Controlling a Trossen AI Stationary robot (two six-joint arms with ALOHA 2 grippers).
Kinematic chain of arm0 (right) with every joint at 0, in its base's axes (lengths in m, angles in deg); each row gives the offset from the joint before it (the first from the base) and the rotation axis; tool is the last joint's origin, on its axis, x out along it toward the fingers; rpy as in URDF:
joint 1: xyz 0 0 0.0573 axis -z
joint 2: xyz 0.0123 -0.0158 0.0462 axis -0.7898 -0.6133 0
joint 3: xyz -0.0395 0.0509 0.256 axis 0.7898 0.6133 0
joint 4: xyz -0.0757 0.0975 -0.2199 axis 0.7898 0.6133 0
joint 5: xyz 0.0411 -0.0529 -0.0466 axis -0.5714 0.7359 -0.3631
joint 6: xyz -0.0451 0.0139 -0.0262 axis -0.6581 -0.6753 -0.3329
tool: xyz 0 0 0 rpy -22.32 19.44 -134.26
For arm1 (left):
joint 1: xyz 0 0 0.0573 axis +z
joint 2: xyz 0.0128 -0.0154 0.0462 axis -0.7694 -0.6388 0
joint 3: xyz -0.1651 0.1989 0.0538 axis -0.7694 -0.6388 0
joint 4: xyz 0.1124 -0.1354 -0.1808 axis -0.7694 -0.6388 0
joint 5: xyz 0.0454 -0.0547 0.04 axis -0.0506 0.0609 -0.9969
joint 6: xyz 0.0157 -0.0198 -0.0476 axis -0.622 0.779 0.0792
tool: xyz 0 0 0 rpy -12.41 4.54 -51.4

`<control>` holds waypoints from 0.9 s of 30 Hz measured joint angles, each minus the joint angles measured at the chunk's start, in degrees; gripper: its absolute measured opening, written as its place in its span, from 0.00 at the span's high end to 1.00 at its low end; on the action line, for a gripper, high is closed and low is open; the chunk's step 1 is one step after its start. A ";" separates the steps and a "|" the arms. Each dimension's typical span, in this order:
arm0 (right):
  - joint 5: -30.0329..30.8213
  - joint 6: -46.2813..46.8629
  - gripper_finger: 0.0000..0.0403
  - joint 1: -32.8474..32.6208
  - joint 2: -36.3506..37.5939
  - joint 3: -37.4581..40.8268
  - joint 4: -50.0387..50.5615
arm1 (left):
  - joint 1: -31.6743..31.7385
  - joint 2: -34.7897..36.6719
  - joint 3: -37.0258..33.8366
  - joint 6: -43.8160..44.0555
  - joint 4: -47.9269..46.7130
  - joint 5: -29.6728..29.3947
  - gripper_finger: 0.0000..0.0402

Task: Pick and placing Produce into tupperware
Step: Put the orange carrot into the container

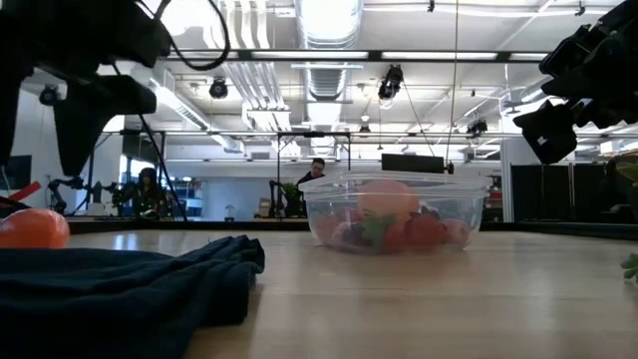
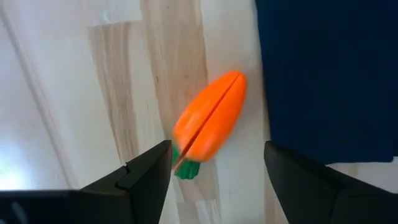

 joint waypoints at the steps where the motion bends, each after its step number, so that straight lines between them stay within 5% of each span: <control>1: 0.01 0.00 0.46 -0.01 -0.01 0.00 0.00 | 0.00 -0.54 -0.19 -0.02 0.17 0.00 0.40; 27: 0.02 0.00 0.46 -0.01 -0.02 0.00 0.00 | -0.28 -7.74 -3.78 -0.02 7.31 -0.75 0.40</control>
